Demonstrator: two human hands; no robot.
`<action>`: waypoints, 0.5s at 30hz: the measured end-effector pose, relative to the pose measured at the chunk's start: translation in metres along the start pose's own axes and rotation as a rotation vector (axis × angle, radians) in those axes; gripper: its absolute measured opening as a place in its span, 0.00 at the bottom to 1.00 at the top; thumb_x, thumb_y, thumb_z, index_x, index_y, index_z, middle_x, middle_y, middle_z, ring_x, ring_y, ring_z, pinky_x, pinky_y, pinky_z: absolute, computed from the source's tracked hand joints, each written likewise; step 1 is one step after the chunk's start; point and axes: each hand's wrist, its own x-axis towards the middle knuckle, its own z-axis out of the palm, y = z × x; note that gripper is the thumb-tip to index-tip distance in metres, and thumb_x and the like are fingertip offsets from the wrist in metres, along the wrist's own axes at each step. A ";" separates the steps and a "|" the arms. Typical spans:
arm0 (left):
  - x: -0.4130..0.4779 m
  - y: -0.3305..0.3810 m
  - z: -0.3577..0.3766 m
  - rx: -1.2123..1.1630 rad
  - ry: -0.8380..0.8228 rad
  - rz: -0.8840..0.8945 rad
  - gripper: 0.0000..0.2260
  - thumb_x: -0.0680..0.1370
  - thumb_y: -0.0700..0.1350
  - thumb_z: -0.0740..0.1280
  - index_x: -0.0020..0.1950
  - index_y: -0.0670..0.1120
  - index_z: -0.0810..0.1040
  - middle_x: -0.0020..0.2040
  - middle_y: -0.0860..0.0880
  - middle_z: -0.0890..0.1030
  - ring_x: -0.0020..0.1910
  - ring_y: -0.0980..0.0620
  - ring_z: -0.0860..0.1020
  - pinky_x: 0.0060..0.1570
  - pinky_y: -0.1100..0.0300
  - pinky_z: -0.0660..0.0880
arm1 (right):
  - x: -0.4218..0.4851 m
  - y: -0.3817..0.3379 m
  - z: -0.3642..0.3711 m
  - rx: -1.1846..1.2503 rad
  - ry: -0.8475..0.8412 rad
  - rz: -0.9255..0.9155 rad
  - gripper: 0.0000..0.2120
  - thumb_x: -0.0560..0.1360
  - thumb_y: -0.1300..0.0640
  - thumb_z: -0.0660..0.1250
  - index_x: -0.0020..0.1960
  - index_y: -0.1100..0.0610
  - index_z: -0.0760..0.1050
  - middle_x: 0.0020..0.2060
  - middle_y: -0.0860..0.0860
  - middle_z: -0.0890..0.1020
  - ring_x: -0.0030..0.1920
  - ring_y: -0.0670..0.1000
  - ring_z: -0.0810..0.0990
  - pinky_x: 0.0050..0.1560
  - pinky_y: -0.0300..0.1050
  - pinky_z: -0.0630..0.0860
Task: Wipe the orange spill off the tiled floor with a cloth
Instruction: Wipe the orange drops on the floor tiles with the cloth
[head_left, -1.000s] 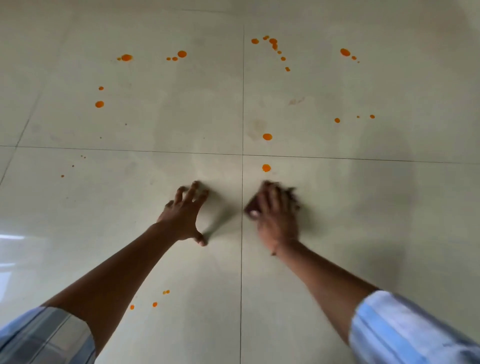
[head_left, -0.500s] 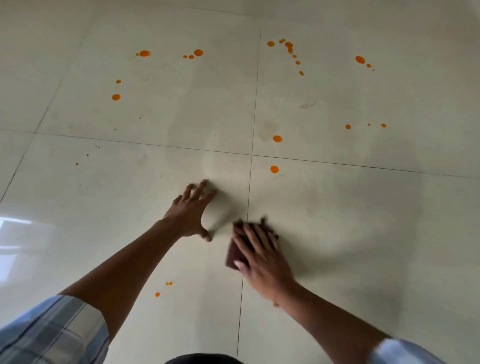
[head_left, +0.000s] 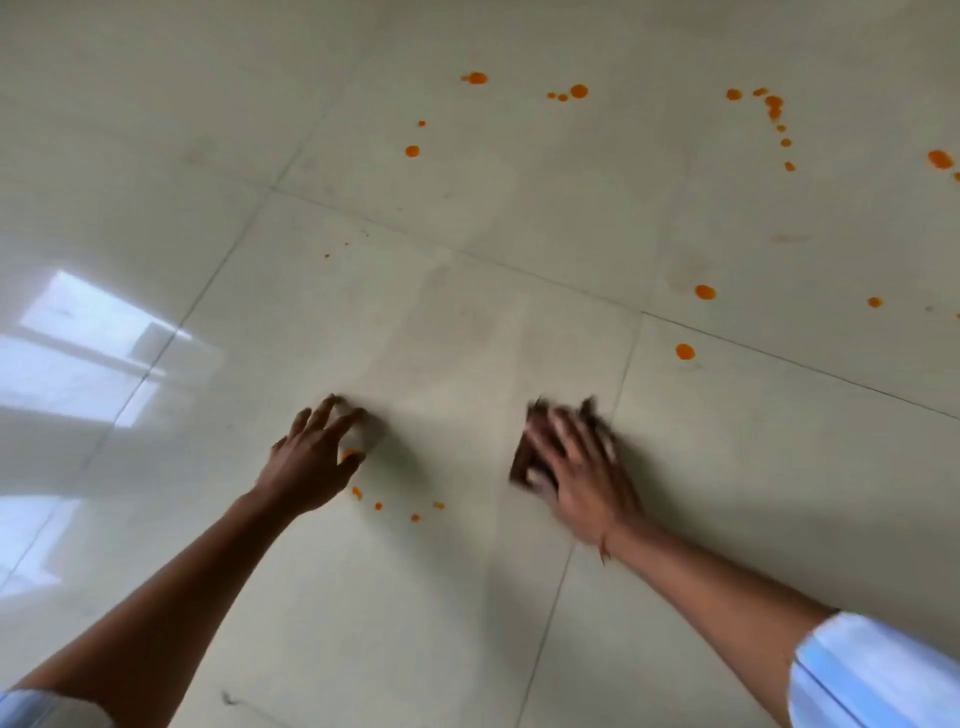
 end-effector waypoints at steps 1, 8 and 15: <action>-0.008 -0.010 0.005 -0.030 -0.001 -0.013 0.28 0.78 0.55 0.64 0.76 0.57 0.59 0.79 0.50 0.53 0.76 0.41 0.56 0.66 0.40 0.69 | 0.033 -0.011 -0.001 0.014 0.010 0.068 0.28 0.74 0.41 0.54 0.72 0.50 0.67 0.73 0.57 0.66 0.72 0.61 0.64 0.69 0.61 0.61; -0.030 -0.047 0.018 -0.018 0.057 -0.087 0.26 0.81 0.42 0.57 0.78 0.57 0.54 0.80 0.50 0.49 0.76 0.42 0.54 0.61 0.41 0.71 | -0.005 -0.087 0.015 0.021 -0.073 -0.365 0.27 0.71 0.43 0.56 0.69 0.49 0.68 0.71 0.55 0.69 0.70 0.57 0.66 0.68 0.57 0.62; -0.036 -0.074 0.023 -0.087 -0.007 -0.104 0.32 0.80 0.45 0.62 0.79 0.53 0.48 0.80 0.46 0.44 0.77 0.39 0.51 0.70 0.42 0.64 | 0.109 -0.172 0.012 0.013 -0.097 -0.172 0.28 0.76 0.44 0.56 0.75 0.49 0.60 0.75 0.55 0.60 0.75 0.57 0.56 0.71 0.57 0.51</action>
